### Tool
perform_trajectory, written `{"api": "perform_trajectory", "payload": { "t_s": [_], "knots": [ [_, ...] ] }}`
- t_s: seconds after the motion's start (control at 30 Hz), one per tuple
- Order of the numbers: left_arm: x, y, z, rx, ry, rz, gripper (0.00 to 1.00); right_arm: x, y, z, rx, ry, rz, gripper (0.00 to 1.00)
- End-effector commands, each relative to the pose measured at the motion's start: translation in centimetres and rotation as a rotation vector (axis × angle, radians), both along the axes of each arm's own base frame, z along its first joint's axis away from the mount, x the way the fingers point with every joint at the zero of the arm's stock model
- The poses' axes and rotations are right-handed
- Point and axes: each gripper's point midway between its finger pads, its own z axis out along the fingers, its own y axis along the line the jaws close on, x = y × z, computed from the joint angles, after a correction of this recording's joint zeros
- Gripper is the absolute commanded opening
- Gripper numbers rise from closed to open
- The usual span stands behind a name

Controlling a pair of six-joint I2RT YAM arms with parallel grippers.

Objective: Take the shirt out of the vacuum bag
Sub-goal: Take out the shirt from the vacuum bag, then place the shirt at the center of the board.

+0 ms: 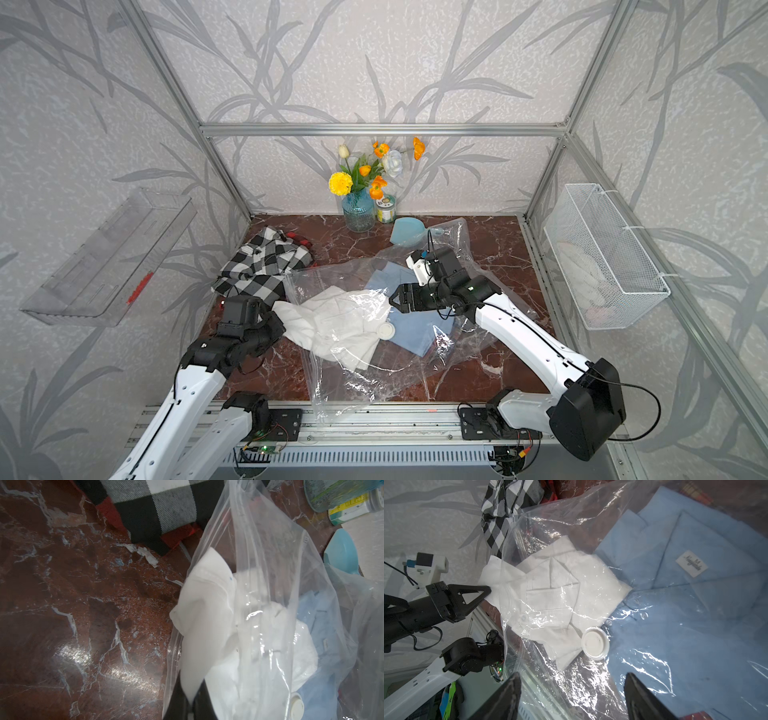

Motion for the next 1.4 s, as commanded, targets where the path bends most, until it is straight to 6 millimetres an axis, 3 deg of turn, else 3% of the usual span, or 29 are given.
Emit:
{"api": "perform_trajectory", "payload": {
  "t_s": [0.0, 0.17, 0.27, 0.43, 0.47, 0.6, 0.67, 0.7, 0.73, 0.83, 0.97, 1.2, 1.37],
  "knots": [
    [1.3, 0.9, 1.4, 0.035, -0.031, -0.004, 0.00, 0.1, -1.3, -2.1, -0.029, 0.031, -0.016, 0.78],
    [2.3, 2.1, 2.3, 0.050, -0.007, -0.002, 0.00, 0.6, -2.0, -5.7, -0.071, 0.110, -0.039, 0.78],
    [2.3, 3.0, 1.8, 0.088, 0.040, -0.002, 0.00, 0.9, -2.0, -7.4, -0.080, 0.145, -0.046, 0.78],
    [2.3, 2.9, 1.0, 0.064, 0.065, 0.005, 0.00, 1.3, -1.6, -8.4, -0.074, 0.162, -0.043, 0.78],
    [2.2, 2.6, 1.2, 0.044, 0.056, -0.001, 0.05, 1.4, -1.6, -8.4, -0.077, 0.160, -0.042, 0.78],
    [0.7, 0.8, 1.5, -0.068, 0.005, -0.001, 0.64, 1.6, -1.5, -8.4, -0.081, 0.155, -0.035, 0.78],
    [-1.1, 0.5, 1.1, -0.088, 0.019, 0.027, 0.75, 1.7, -1.4, -8.5, -0.080, 0.154, -0.031, 0.78],
    [-1.4, 0.2, 1.3, -0.102, -0.007, 0.034, 0.91, 1.7, -1.4, -8.5, -0.077, 0.154, -0.028, 0.78],
    [-1.8, 0.0, 1.3, -0.119, -0.010, 0.051, 0.99, 1.8, -1.3, -8.5, -0.075, 0.155, -0.027, 0.78],
    [-3.2, -0.6, 0.7, -0.182, 0.011, 0.093, 1.00, 1.9, -1.1, -8.6, -0.070, 0.155, -0.019, 0.78],
    [-4.4, -2.3, -2.0, -0.315, 0.080, 0.128, 1.00, 2.0, -0.9, -8.6, -0.065, 0.155, -0.009, 0.78],
    [-3.6, -3.6, -5.9, -0.430, 0.090, 0.238, 1.00, 2.0, -0.7, -8.5, -0.055, 0.155, -0.001, 0.78],
    [-2.2, -2.6, -6.0, -0.413, -0.003, 0.329, 1.00, 1.8, -0.9, -8.3, -0.058, 0.147, 0.001, 0.77]
  ]
}}
